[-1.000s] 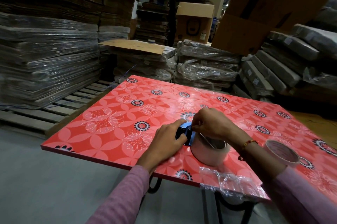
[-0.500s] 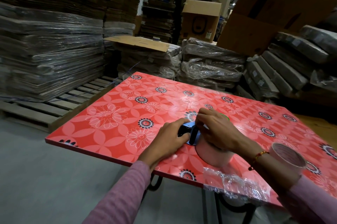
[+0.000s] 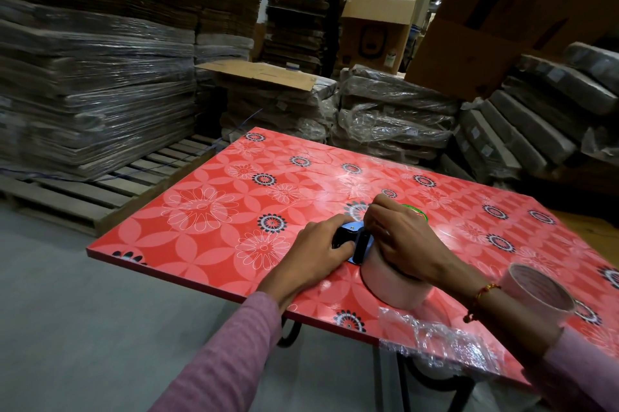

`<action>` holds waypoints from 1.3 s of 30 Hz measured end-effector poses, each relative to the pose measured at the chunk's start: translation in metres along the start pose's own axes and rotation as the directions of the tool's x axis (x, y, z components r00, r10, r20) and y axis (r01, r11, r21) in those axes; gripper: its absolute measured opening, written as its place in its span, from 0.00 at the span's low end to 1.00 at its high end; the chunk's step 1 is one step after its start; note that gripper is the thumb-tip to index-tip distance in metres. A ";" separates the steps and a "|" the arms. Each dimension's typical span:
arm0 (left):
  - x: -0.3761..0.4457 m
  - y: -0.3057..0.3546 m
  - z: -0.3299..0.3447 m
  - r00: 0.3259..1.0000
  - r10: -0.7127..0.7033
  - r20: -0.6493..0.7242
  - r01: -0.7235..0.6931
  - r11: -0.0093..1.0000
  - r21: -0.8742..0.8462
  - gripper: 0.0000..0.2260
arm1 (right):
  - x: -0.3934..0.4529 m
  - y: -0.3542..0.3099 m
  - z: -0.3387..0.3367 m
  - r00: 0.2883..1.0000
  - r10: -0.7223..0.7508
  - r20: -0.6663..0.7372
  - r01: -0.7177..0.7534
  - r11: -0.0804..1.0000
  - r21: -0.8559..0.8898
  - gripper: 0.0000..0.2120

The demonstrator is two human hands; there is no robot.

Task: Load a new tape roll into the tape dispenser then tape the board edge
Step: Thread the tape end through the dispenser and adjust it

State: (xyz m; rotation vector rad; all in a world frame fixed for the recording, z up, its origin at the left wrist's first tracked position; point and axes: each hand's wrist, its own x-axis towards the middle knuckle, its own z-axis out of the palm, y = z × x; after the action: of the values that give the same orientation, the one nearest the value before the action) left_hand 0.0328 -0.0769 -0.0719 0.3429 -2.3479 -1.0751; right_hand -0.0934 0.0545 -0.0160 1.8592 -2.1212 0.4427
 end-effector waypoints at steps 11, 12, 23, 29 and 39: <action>-0.001 0.003 0.001 1.000 -0.024 0.016 0.024 0.999 -0.049 0.20 | 0.002 0.014 -0.008 0.990 -0.058 0.129 0.069 0.995 -0.077 0.07; -0.001 0.003 0.001 1.000 -0.026 0.015 0.026 0.999 -0.047 0.20 | 0.002 0.015 -0.008 0.990 -0.061 0.130 0.071 0.995 -0.071 0.07; -0.001 0.002 0.002 0.999 -0.031 0.012 0.032 0.999 -0.032 0.19 | 0.006 0.019 -0.013 0.993 0.002 0.115 0.002 0.999 -0.034 0.05; 0.000 0.001 0.002 0.999 -0.033 0.019 0.034 0.999 -0.039 0.20 | 0.003 0.019 -0.011 0.996 -0.015 0.090 0.020 0.999 -0.049 0.05; 0.001 0.001 0.002 0.999 -0.016 0.028 0.017 0.999 -0.034 0.21 | 0.011 0.013 -0.015 0.989 0.061 0.133 -0.056 0.997 -0.044 0.05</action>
State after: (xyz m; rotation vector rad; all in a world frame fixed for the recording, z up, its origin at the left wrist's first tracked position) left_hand 0.0311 -0.0754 -0.0717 0.3377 -2.3525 -1.1332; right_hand -0.1078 0.0520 0.0012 1.8567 -2.2593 0.2919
